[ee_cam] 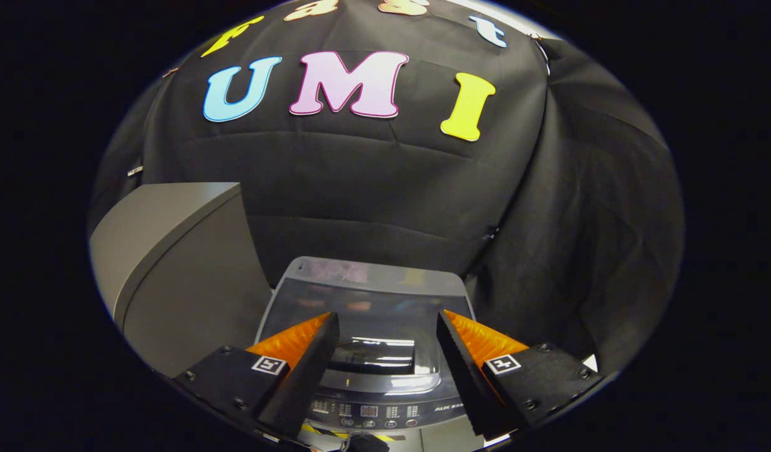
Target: Put the clothes into the washing machine and then close the washing machine lid.
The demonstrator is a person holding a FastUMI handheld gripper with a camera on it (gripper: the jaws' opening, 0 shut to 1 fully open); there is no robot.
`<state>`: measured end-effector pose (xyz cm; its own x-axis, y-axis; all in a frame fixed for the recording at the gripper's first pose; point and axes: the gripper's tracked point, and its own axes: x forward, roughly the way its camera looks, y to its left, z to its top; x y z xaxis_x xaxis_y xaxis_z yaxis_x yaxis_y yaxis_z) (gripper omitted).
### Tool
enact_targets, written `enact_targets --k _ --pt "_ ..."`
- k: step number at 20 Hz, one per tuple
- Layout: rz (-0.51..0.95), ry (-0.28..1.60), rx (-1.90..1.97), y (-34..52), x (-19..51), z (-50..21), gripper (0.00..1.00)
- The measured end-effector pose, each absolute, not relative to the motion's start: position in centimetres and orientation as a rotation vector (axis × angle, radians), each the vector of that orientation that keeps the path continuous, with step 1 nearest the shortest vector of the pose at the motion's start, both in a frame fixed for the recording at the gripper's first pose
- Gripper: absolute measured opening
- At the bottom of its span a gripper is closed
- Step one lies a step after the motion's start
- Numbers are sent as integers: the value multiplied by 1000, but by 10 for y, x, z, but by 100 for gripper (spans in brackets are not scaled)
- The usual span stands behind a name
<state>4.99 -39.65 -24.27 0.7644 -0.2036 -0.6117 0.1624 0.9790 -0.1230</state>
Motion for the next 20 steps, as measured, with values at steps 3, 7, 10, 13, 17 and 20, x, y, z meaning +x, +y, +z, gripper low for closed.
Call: enact_targets --k 3,7,10,13,17,20 --pt "-197 684 -41 -385 39 -244 99" --pt "-204 656 -10 -385 46 -226 99" --pt "-218 570 36 -383 61 -182 99" --pt "-204 428 70 -369 72 -117 99" --pt "-148 204 11 -322 71 -22 99" --pt "-78 158 44 -278 69 5 99"
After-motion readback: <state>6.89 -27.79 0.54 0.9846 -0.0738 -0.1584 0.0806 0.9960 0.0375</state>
